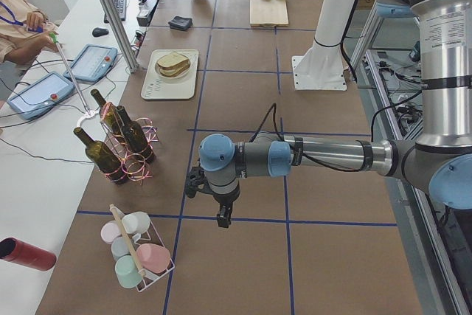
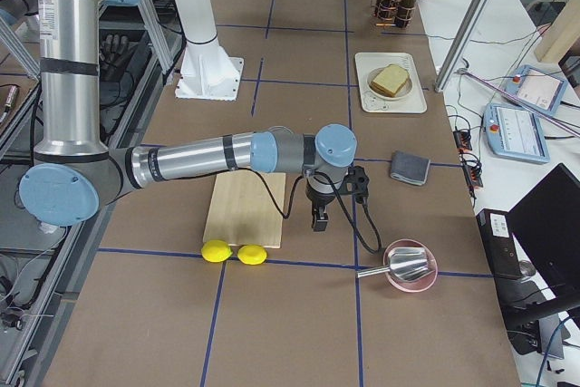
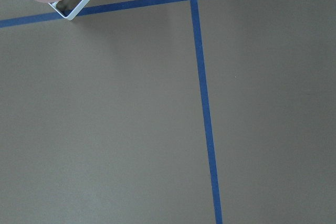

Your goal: Make sandwich and place on tray

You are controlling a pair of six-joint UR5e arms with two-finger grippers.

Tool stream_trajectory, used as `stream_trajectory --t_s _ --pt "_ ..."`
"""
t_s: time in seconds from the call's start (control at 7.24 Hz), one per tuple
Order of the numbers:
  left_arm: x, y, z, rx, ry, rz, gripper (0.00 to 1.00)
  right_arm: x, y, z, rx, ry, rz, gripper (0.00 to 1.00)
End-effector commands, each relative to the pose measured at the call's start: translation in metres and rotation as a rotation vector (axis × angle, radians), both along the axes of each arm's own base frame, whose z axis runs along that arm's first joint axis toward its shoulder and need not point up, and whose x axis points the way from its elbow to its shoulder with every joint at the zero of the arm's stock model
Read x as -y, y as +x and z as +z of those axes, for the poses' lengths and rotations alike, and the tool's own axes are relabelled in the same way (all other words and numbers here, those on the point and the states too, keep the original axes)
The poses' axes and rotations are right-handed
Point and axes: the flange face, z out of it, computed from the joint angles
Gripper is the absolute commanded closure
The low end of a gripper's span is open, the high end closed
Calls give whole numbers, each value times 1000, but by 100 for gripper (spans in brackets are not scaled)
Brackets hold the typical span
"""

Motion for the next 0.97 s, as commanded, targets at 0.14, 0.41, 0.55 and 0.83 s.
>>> stream_trajectory --t_s 0.14,0.41,0.55,0.83 --pt "5 10 -7 -10 42 21 0 0 -11 1 2 -10 -17 0" --pt "5 11 -7 -25 39 21 0 0 -15 0 -1 -20 -14 0" --pt "5 15 -10 -67 37 22 0 0 -17 3 -3 -23 -20 0" --pt "5 15 -10 -67 36 22 0 0 -19 -2 4 -19 -21 0"
